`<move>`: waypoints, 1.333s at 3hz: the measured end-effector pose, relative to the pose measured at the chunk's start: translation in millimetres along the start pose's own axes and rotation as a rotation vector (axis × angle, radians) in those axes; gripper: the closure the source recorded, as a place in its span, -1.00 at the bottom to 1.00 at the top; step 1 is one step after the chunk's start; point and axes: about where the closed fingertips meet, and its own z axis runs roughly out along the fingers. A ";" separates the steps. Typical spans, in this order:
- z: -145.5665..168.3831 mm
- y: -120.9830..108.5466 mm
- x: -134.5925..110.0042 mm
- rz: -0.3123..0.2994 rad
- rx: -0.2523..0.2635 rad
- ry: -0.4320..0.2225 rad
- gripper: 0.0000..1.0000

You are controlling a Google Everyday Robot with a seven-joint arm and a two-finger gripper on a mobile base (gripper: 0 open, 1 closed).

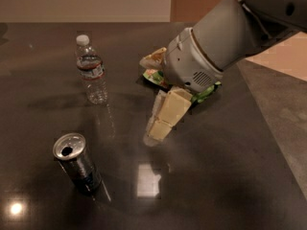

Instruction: Knock redbull can over

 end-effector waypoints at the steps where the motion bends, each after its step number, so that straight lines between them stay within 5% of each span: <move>1: 29.4 11.1 -17.5 -0.049 -0.073 -0.035 -1.00; 4: 74.3 70.2 -63.5 -0.161 -0.227 -0.150 -1.00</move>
Offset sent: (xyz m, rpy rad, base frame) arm -0.0511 0.0830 -0.0298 0.0845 0.0915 0.2751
